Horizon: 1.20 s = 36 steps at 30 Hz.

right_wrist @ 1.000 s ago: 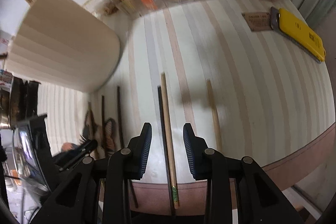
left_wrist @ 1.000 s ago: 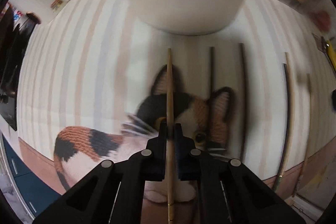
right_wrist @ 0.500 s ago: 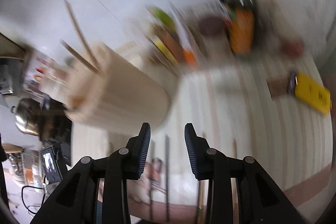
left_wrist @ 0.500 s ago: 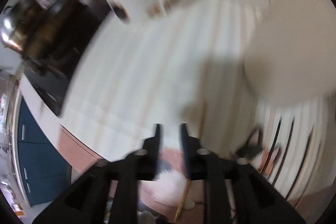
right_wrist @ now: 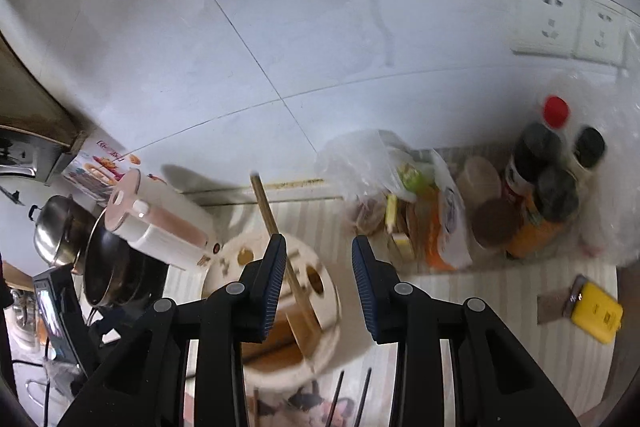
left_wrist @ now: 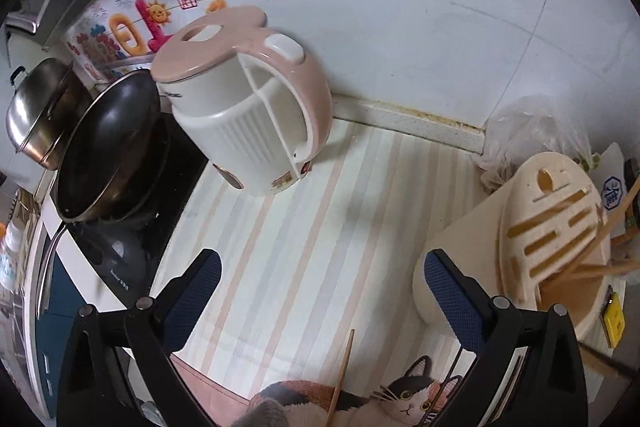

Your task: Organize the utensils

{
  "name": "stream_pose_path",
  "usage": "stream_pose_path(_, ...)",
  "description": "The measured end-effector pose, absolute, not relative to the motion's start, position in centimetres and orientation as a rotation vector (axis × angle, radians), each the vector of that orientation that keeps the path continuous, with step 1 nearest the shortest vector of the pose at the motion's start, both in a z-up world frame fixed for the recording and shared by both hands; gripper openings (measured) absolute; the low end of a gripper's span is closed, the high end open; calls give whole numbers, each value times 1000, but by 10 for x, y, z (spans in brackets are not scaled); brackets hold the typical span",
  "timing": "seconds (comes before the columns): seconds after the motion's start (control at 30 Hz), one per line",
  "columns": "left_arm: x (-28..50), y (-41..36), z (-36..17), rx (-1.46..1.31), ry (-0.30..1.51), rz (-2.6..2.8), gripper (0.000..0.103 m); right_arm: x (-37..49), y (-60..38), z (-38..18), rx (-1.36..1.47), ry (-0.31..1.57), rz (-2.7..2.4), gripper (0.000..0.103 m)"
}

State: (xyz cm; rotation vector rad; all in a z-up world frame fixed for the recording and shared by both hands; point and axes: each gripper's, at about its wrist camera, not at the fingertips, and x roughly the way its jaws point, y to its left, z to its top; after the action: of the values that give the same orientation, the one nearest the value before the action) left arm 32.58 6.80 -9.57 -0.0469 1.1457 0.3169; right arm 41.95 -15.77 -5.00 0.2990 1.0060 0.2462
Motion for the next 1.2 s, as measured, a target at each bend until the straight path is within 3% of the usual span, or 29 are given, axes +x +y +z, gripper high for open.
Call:
stream_pose_path(0.33, 341, 72, -106, -19, 1141, 307, 103, 446, -139, -69, 318, 1018, 294, 36)
stream_pose_path(0.73, 346, 65, -104, -10, 1137, 257, 103, 434, -127, -52, 316, 967, 363, 36)
stream_pose_path(0.83, 348, 68, -105, -8, 1134, 272, 103, 426, -127, -45, 310, 967, 392, 45)
stream_pose_path(0.97, 354, 74, -111, -7, 1146, 314, 103, 432, -98, -44, 219, 997, 442, 51)
stream_pose_path(1.2, 358, 86, -125, 8, 1177, 369, 103, 441, -38, -62, -10, 1040, 468, 48)
